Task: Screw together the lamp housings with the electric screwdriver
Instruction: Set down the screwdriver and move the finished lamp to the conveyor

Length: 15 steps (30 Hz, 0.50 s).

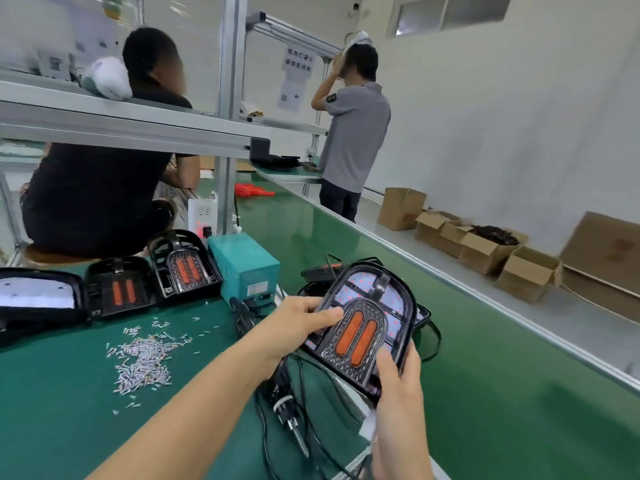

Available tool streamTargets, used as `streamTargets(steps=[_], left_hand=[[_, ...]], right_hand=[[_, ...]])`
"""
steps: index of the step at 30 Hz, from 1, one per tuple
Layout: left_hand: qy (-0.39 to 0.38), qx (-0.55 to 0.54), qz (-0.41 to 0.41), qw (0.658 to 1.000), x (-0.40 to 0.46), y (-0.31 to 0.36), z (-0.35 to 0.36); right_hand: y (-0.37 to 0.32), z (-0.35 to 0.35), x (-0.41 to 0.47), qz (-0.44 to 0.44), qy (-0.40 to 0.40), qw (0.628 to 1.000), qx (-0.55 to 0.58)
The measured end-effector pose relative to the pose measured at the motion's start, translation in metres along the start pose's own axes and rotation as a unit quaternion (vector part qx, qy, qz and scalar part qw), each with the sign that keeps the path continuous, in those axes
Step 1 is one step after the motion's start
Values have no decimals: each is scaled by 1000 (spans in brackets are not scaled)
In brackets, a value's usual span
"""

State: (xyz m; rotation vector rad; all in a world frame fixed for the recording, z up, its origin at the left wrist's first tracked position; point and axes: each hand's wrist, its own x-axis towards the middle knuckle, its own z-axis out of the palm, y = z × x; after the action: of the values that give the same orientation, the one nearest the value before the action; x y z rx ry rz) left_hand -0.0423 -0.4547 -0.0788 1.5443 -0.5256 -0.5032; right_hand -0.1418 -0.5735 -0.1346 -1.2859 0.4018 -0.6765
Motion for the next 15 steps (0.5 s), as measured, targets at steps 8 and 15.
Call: streamTargets(steps=[8, 15], left_hand=[[-36, 44, 11, 998, 42, 0, 63], [-45, 171, 36, 984, 50, -23, 91]], right_hand=[[-5, -43, 30, -19, 105, 994, -7], [8, -73, 58, 0, 170, 985, 14]])
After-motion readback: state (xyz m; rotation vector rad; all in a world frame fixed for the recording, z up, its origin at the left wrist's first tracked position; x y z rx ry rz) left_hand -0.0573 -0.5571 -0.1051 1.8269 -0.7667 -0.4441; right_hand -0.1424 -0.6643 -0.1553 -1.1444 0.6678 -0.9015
